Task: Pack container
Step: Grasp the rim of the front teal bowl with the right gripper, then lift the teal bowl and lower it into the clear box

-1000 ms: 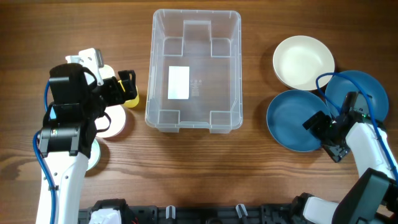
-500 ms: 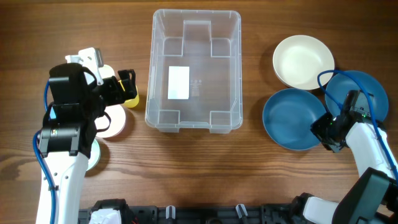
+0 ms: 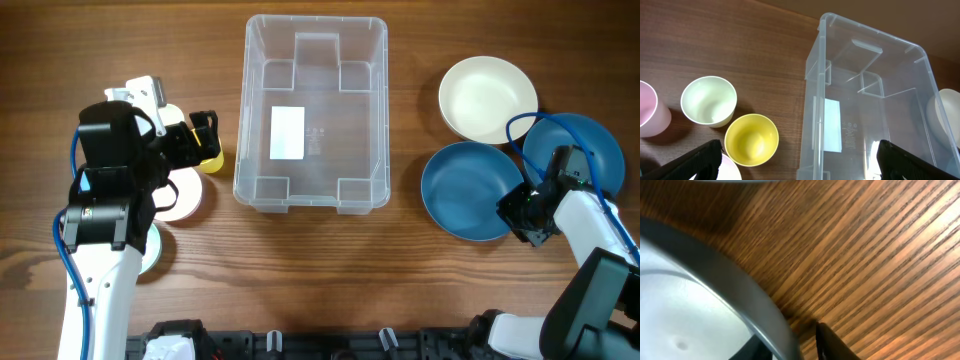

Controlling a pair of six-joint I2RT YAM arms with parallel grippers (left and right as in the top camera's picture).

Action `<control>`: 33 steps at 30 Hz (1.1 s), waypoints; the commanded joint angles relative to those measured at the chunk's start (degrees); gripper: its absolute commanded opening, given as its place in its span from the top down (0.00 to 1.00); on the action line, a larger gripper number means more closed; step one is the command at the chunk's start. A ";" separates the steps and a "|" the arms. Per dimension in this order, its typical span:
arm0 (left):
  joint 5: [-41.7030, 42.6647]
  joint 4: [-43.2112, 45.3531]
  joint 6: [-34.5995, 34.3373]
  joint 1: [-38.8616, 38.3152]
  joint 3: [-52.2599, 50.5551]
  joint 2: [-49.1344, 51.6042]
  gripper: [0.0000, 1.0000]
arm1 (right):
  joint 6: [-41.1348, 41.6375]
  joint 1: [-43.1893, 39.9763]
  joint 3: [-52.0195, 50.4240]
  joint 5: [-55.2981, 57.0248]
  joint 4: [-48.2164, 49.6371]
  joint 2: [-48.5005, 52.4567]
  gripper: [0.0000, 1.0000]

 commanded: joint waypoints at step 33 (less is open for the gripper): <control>-2.08 0.26 -1.84 0.79 1.03 0.04 0.00 | -9.40 32.30 61.00 -2.40 -26.18 2.67 0.96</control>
